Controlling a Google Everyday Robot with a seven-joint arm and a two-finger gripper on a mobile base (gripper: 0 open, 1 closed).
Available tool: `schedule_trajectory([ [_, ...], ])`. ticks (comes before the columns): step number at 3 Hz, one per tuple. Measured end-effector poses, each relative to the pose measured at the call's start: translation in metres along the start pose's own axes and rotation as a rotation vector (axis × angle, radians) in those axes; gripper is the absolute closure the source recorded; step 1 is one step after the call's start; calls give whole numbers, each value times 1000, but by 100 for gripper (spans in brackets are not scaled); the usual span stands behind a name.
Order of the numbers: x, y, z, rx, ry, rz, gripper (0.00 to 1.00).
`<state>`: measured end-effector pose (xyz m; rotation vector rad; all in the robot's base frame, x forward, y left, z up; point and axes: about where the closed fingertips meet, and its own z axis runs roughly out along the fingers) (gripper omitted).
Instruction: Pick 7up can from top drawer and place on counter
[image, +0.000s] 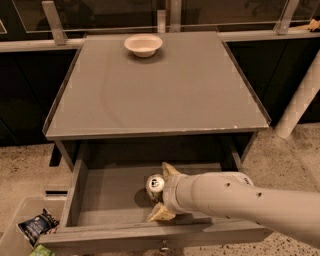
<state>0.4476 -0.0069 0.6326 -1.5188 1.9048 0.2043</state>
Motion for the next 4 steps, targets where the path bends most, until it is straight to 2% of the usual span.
schedule_trajectory([
  [1,0,0,0,0,0,0,0],
  [2,0,0,0,0,0,0,17],
  [4,0,0,0,0,0,0,64],
])
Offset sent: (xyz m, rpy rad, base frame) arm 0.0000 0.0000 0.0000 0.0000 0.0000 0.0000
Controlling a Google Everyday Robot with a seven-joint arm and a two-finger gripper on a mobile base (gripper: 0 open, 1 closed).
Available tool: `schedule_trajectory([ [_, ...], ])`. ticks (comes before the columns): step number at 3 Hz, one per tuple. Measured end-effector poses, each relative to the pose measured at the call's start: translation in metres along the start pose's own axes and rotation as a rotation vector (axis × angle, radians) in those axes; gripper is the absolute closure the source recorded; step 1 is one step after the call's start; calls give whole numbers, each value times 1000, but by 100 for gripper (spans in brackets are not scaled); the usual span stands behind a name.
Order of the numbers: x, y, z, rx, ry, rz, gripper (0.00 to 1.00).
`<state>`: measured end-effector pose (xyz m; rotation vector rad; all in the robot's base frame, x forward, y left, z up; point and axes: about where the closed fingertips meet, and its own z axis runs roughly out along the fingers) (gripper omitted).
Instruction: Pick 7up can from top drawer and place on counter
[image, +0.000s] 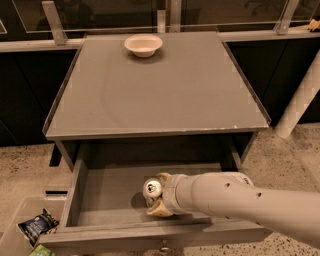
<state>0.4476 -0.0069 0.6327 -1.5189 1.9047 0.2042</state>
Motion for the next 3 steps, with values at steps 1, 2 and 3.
schedule_trajectory([
  [1,0,0,0,0,0,0,88],
  [2,-5,-1,-4,1,-4,-11,100],
  [3,-35,-8,-23,17,-23,-81,100],
])
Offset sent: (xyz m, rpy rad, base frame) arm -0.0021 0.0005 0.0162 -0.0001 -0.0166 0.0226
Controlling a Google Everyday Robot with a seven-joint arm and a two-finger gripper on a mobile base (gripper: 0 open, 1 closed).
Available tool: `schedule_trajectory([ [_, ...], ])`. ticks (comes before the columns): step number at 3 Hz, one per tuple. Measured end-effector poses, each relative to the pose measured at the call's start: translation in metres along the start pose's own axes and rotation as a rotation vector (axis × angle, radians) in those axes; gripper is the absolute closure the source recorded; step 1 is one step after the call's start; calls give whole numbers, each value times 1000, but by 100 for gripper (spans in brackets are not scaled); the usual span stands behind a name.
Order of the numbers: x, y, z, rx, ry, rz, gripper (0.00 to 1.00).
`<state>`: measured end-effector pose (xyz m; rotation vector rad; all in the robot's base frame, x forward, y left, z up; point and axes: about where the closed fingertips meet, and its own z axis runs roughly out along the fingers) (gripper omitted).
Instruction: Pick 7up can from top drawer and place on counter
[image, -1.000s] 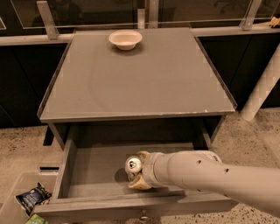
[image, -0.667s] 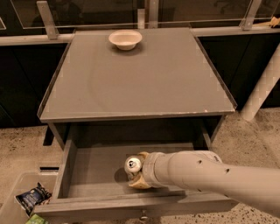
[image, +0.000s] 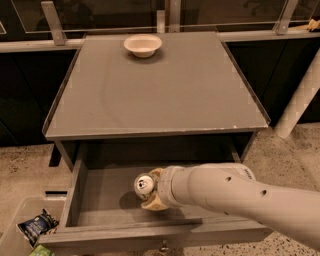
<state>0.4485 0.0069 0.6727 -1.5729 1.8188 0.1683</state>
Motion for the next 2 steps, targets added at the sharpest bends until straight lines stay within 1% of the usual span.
schedule_trajectory([
  [1,-53,-14,-29,26,-41,-106,100],
  [2,-113,-37,-68,68,-114,-198,100],
])
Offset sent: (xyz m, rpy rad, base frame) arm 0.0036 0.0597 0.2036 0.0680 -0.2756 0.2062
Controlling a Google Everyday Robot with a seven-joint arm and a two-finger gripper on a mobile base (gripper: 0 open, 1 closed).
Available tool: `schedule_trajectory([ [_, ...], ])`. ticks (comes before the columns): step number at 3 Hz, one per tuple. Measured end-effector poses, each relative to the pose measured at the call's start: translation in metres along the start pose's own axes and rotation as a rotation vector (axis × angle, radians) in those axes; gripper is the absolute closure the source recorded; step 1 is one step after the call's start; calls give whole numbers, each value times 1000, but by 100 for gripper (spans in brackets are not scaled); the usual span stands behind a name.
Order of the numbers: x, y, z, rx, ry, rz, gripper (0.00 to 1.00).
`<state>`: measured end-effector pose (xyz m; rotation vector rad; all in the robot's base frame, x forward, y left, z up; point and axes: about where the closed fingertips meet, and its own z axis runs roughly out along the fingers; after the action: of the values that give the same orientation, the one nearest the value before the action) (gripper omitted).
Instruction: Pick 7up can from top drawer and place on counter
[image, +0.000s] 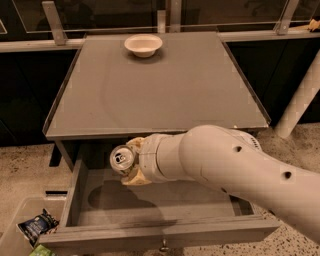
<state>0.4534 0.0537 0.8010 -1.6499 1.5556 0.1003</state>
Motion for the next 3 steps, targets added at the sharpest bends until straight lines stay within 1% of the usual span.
schedule_trajectory([
  [1,0,0,0,0,0,0,100],
  [2,-6,-23,-14,49,28,-44,100],
  [3,-30,-73,-46,149,53,-125,100],
])
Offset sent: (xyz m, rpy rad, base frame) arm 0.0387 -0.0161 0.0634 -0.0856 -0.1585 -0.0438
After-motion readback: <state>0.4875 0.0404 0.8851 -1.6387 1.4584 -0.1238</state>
